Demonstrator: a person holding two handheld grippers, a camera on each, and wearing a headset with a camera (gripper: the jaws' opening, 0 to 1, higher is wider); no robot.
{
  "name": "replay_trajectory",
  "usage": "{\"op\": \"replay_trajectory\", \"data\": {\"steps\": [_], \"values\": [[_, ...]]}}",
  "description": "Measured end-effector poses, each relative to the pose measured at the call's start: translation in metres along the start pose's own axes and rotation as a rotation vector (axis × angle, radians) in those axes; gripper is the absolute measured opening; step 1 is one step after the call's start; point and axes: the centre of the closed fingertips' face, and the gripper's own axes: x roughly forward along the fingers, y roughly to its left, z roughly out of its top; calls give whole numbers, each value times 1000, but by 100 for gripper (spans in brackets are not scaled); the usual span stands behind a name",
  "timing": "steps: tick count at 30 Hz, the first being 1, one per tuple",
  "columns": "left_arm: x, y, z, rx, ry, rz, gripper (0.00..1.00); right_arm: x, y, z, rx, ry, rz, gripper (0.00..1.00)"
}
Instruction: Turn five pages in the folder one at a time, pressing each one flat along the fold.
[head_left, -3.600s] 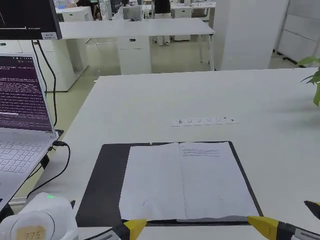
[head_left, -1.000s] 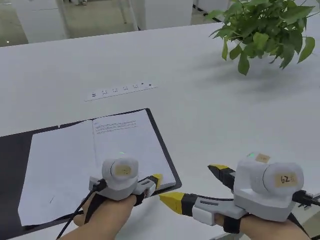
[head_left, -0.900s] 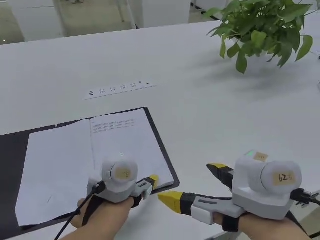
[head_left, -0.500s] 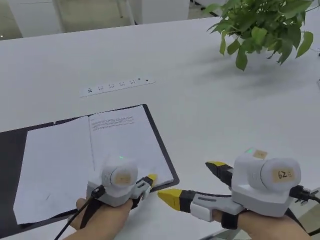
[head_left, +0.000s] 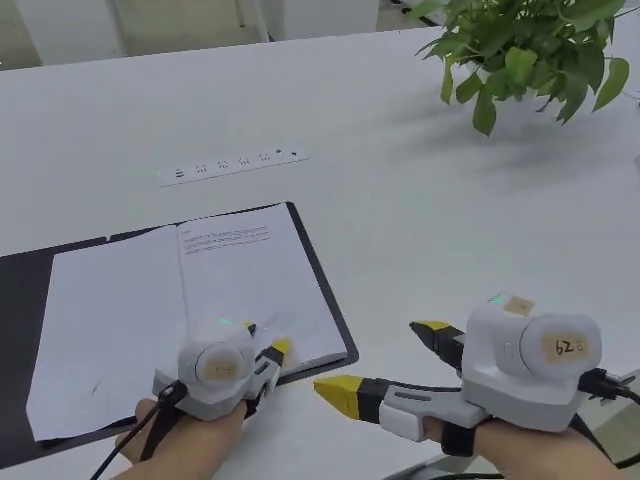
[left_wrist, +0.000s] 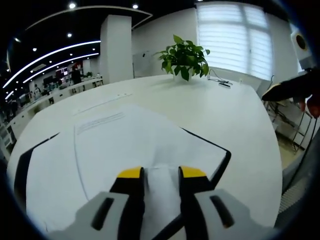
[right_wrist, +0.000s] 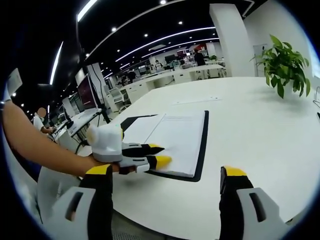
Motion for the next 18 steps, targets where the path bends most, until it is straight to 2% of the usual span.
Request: {"op": "replay_trajectory", "data": {"steps": [3,4,5,7,8,9,11,13,16,18], "values": [[0,6,1,-9,9,12,17,3,3,2,0,0,6,88],[-1,16,-1,-23,27,54,10,5,4,2,1,3,9,88],[0,18,-3,-46,37,42,5,6,4,3,2,6,10,88],[1,14,-1,-17,36,18,5,9,7,4,10,2,16,87],[0,15,-1,-33,39,14,4,11,8,5,20,2,20,87],[1,14,-1,-101,39,7,4,13,9,6,29,0,23,86],[1,15,0,-92,40,8,3,17,12,7,48,-1,30,83],[1,15,-1,-110,40,6,3,23,17,8,108,-4,45,77],[0,15,-1,-103,40,3,3,34,24,6,219,2,72,66],[0,14,-1,-105,38,1,3,42,23,2,287,14,64,61]]}}
